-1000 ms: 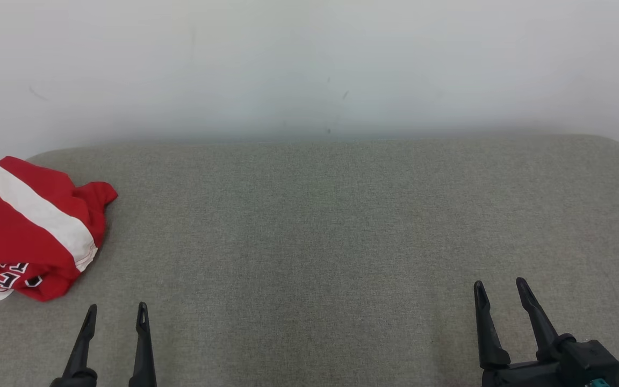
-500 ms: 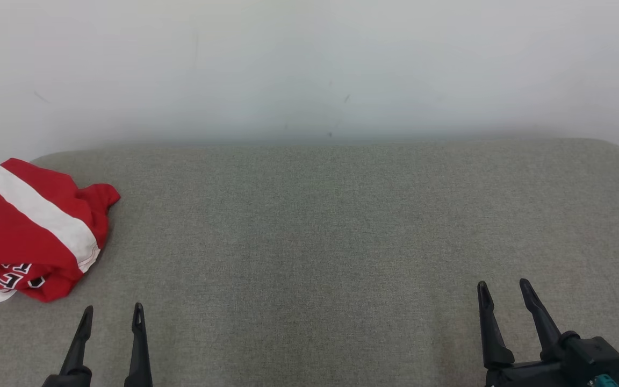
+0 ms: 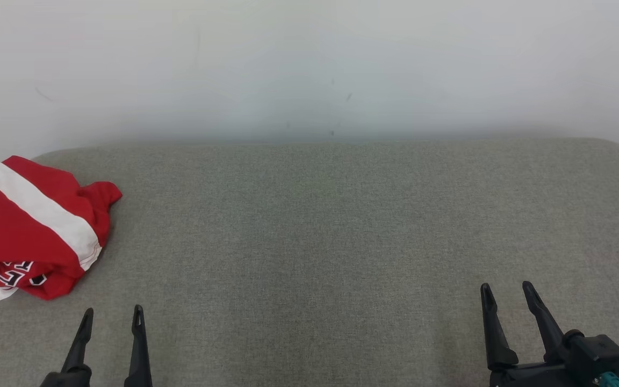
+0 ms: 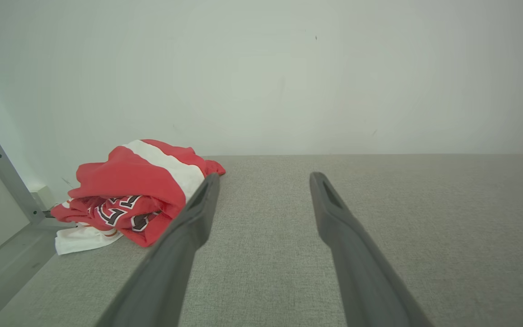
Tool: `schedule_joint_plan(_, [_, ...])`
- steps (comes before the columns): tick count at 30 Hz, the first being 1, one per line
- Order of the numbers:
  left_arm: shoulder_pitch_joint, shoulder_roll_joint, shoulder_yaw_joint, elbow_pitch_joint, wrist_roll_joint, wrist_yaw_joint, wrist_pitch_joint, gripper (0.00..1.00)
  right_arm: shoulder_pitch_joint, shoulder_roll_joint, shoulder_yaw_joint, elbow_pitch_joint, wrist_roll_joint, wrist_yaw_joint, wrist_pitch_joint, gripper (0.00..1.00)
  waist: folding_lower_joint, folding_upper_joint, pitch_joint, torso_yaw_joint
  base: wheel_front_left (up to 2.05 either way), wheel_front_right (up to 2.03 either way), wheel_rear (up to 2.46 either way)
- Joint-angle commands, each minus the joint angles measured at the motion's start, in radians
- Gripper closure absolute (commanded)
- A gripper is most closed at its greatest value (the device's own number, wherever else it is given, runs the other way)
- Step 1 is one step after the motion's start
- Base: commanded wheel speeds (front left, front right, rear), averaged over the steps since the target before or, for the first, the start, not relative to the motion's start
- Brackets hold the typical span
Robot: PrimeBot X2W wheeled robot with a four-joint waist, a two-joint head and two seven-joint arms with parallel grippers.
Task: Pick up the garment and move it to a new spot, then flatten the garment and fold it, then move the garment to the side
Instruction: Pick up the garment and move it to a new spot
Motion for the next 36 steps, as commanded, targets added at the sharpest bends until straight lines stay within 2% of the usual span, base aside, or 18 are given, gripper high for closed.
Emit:
schedule_joint_plan(1, [0.006, 0.004, 0.000, -0.004, -0.009, 0.003, 0.005, 0.00, 0.008, -0.002, -0.002, -0.001, 0.004, 0.003, 0.002, 0.00, 0.0000, 0.0000, 0.000, 0.002, 0.00, 0.00, 0.00])
schedule_joint_plan(10, [0.002, 0.008, -0.005, -0.011, -0.023, 0.007, 0.023, 0.00, 0.013, -0.002, -0.004, 0.003, 0.012, 0.003, 0.001, 0.00, 0.0000, 0.0000, 0.002, 0.019, 0.00, 0.00, 0.00])
schedule_joint_plan(19, [-0.003, 0.013, -0.009, -0.001, -0.031, 0.007, 0.030, 0.00, 0.016, -0.002, -0.001, 0.020, 0.029, 0.003, -0.001, 0.00, 0.0000, 0.0000, 0.002, 0.088, 0.00, 0.00, 0.00])
schedule_joint_plan(36, [0.001, 0.032, -0.004, -0.007, -0.044, 0.025, 0.042, 0.00, 0.016, -0.002, 0.002, 0.043, 0.046, 0.003, -0.002, 0.00, 0.0000, 0.0000, 0.007, 0.313, 0.00, 0.00, 0.00])
